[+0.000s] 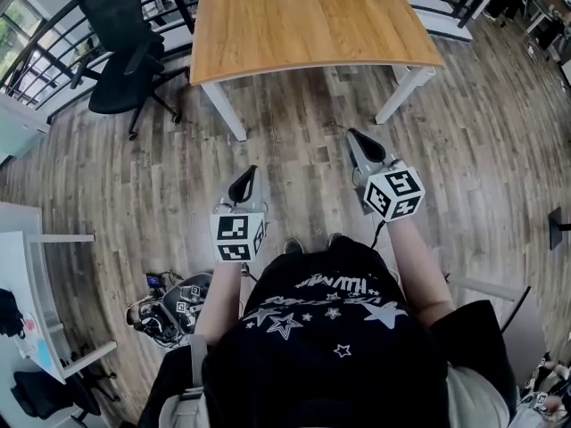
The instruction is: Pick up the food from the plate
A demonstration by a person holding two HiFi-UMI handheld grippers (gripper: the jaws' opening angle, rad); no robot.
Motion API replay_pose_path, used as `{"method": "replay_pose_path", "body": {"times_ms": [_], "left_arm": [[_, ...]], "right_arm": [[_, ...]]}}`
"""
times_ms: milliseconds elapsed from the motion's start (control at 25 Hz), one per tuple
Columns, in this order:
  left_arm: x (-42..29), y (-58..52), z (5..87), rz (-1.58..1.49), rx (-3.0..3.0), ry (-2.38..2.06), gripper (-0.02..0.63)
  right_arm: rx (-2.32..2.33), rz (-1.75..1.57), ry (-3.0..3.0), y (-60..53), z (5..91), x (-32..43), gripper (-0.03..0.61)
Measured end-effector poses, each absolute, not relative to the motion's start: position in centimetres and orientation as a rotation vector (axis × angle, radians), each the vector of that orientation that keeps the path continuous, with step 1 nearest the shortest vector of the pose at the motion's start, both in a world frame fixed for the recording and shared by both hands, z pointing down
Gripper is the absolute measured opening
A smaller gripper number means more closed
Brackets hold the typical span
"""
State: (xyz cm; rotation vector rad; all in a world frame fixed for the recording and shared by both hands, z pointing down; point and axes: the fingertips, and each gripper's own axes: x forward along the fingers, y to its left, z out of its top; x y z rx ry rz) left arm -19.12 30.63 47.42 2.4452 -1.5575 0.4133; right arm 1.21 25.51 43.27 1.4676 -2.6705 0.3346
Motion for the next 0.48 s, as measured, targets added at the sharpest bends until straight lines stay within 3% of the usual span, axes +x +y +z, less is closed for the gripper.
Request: {"method": "replay_pose_path", "body": {"times_ms": [480], "left_arm": [[-19.4, 28.7, 49.3, 0.452, 2.473, -1.455, 0.002]], "right_arm": [[1.686, 0.423, -2.529, 24.4, 45.2, 5.0, 0.003]]}}
